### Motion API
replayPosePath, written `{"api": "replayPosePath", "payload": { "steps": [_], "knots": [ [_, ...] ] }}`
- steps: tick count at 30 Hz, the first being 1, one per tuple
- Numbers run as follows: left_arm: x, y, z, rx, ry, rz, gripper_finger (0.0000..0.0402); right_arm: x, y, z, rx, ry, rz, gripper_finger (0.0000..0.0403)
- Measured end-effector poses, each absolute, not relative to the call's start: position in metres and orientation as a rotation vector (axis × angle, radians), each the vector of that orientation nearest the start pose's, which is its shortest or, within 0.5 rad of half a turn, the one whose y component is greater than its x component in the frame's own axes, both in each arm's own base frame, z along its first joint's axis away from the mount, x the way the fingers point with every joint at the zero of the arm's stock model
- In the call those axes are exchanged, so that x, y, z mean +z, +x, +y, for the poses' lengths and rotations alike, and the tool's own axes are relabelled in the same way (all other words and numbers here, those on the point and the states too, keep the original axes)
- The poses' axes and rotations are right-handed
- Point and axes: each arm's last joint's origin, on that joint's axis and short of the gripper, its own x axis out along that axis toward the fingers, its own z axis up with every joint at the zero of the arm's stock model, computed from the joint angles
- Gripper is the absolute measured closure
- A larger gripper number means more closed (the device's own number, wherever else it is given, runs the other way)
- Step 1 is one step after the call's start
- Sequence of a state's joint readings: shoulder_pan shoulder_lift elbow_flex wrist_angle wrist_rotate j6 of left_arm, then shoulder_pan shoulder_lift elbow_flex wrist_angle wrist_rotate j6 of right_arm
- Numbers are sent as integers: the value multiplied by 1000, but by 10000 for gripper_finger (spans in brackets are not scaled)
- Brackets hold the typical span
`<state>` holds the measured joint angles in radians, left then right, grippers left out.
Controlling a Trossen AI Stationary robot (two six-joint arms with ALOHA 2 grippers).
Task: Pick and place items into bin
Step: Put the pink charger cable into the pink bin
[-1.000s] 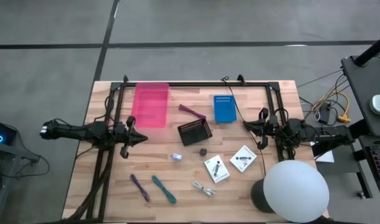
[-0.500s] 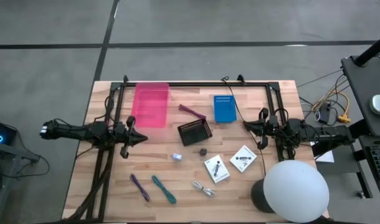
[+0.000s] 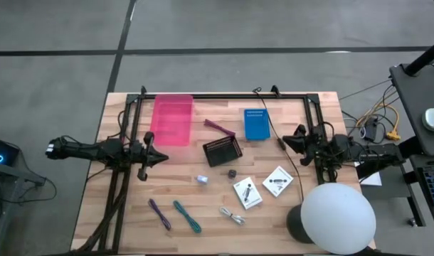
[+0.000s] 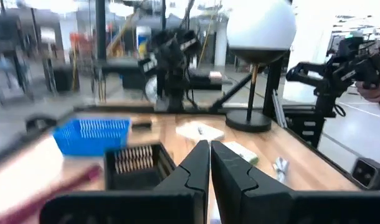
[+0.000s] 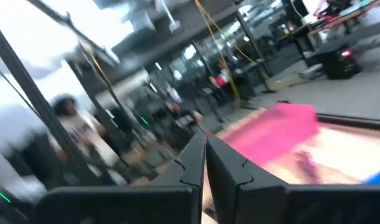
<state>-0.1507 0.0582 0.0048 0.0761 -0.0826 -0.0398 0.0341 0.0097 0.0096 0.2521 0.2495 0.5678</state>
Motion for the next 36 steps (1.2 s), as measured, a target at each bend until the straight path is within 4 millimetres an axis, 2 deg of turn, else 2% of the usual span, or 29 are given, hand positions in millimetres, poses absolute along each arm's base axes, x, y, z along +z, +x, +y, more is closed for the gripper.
{"api": "replayPosePath", "payload": {
  "steps": [2,6,9,12,14,19,23,29,32,36],
  "knots": [
    [171,100,-13,-69,-26,-49,402,193,93,-5,-150,679,-354,394],
    [173,100,-12,-55,-62,-72,402,197,91,-8,-229,710,-435,394],
    [177,100,-10,19,-295,-119,402,197,90,-10,-305,719,-455,394],
    [180,100,-10,4,-542,-152,402,197,89,-12,-375,727,-478,394],
    [182,100,-10,-5,-612,-169,402,196,89,-13,-407,730,-486,394],
    [189,98,-8,19,-642,-261,402,196,88,-14,-472,715,-497,394],
    [200,95,-5,66,-660,-399,402,195,88,-14,-483,689,-485,394],
    [218,89,-1,194,-429,-584,396,195,88,-14,-494,653,-470,394],
    [228,87,-1,220,-368,-660,367,195,88,-14,-493,652,-468,394],
    [250,88,0,275,-325,-722,298,194,89,-14,-501,619,-450,394]
  ]
}}
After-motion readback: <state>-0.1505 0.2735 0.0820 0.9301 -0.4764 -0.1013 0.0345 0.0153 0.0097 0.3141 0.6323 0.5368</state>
